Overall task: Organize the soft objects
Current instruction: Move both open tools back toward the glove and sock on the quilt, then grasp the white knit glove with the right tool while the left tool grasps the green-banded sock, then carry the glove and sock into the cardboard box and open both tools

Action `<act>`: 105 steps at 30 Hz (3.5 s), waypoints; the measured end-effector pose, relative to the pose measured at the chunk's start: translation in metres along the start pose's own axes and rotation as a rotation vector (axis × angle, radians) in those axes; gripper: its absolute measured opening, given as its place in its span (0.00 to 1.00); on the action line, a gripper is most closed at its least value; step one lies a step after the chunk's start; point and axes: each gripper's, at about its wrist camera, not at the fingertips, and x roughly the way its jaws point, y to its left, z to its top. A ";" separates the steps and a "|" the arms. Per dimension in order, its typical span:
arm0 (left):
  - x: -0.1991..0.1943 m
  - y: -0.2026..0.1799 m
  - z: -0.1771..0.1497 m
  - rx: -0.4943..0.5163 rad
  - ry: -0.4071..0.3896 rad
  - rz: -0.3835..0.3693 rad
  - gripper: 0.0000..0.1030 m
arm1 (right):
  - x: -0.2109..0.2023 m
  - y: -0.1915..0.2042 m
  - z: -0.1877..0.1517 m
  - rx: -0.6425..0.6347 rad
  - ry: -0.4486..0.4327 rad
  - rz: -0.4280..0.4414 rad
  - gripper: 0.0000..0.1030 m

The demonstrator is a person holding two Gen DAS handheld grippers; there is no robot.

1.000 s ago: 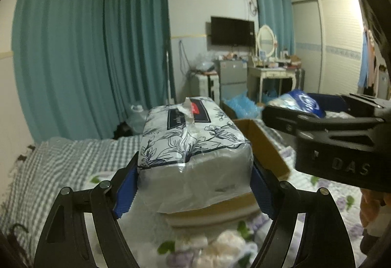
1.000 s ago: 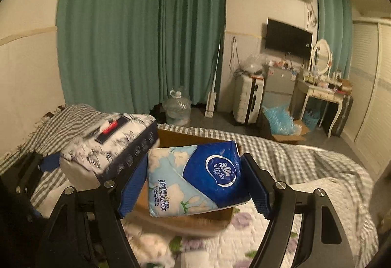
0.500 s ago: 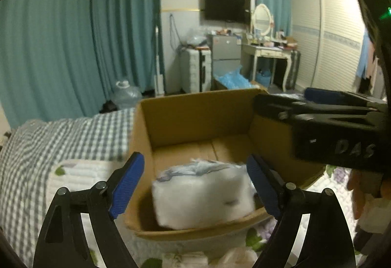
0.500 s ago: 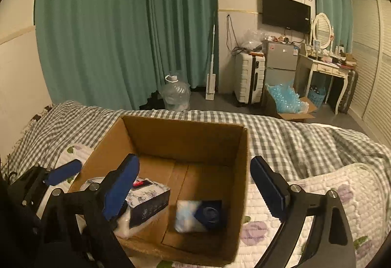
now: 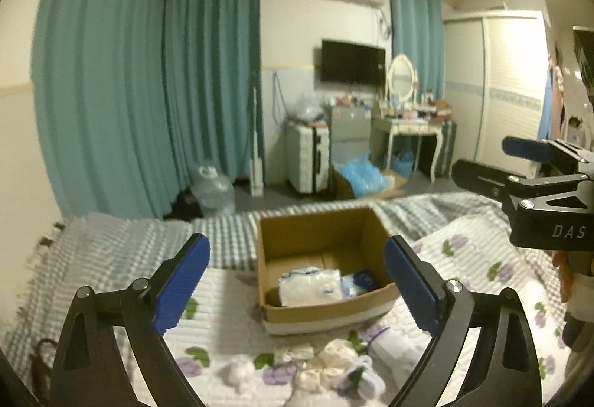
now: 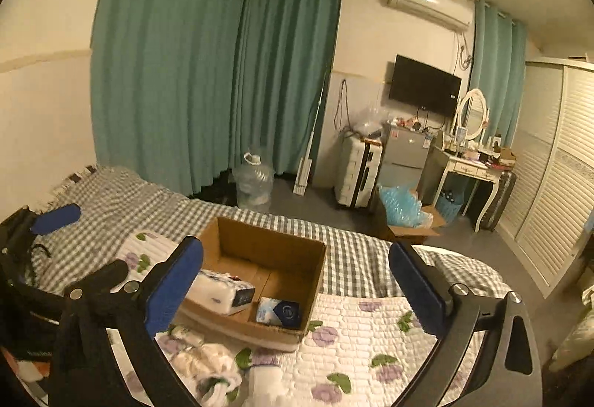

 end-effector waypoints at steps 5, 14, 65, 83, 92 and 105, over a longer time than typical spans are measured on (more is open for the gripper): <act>-0.046 0.002 -0.003 -0.004 -0.019 0.023 0.94 | -0.050 0.002 -0.009 -0.011 -0.003 0.013 0.98; -0.057 0.005 -0.050 -0.079 0.069 0.065 0.94 | -0.063 0.014 -0.074 -0.042 0.088 0.044 0.98; 0.114 -0.072 -0.194 -0.019 0.487 -0.084 0.22 | 0.109 -0.036 -0.240 0.098 0.466 0.073 0.59; -0.012 -0.060 -0.119 0.060 0.234 -0.084 0.22 | -0.010 -0.001 -0.173 0.079 0.262 0.058 0.58; -0.056 -0.034 -0.067 0.062 0.101 -0.039 0.22 | -0.063 0.022 -0.106 0.028 0.105 0.088 0.58; 0.006 -0.018 -0.006 0.094 0.024 -0.051 0.22 | -0.005 0.027 -0.018 0.023 0.006 0.115 0.59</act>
